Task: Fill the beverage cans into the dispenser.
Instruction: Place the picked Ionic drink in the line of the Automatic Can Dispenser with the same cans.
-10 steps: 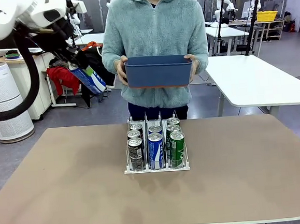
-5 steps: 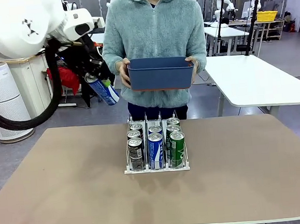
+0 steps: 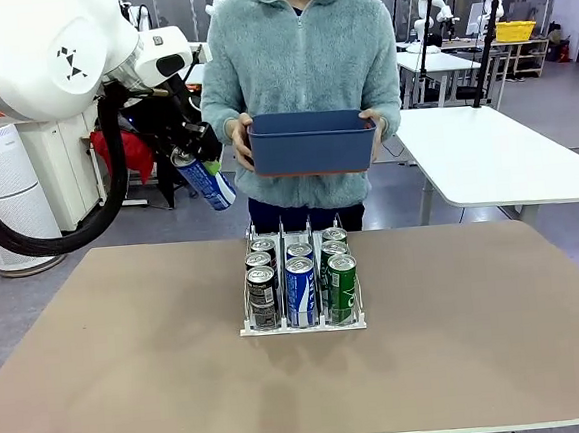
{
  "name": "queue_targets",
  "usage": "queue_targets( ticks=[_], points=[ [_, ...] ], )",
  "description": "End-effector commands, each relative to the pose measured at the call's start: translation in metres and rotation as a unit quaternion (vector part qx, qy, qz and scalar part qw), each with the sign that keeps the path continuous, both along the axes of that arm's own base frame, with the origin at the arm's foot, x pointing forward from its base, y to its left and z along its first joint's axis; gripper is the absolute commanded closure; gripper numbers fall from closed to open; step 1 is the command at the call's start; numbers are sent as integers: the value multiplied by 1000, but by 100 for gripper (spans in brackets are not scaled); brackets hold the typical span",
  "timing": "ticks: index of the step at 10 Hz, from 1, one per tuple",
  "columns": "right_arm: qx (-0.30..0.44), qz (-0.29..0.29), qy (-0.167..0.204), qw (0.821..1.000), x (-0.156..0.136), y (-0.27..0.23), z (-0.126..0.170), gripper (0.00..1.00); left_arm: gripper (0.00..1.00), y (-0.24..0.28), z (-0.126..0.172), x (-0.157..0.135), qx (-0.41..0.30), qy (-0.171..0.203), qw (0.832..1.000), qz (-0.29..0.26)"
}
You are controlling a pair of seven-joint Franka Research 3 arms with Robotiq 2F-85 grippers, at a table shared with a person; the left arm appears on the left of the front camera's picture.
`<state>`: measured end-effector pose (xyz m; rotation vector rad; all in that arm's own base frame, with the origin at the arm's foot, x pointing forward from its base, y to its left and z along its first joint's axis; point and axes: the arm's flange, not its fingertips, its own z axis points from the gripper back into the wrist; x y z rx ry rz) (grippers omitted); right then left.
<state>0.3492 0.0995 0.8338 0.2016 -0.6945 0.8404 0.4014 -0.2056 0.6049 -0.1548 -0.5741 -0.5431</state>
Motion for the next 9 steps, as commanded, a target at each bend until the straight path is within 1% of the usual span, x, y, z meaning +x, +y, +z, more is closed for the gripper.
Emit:
queue_targets(
  ticks=[1,2,3,4,5,6,7,8,9],
  points=[
    [-1,-1,1,1000,0,1,0,0,43,-1,-1,0,1,0,1000,-1],
    [-1,-1,1,1000,0,1,0,0,43,-4,-4,-6,14,6,1000,-1],
    [-1,-1,1,1000,0,1,0,0,43,-23,-16,-15,21,11,999,23],
    [-1,-1,1,1000,0,1,0,0,43,-42,-27,-23,30,4,999,27],
    [-1,-1,1,1000,0,1,0,0,43,-55,-35,-31,39,-12,999,27],
    [-1,-1,1,1000,0,1,0,0,43,-67,-44,-42,48,-19,998,39],
    [-1,-1,1,1000,0,1,0,0,43,-78,-49,-46,48,-30,997,57],
    [-1,-1,1,1000,0,1,0,0,43,-91,-53,-49,55,-31,996,62],
    [-1,-1,1,1000,0,1,0,0,43,-101,-58,-54,56,-14,997,48]
  ],
)
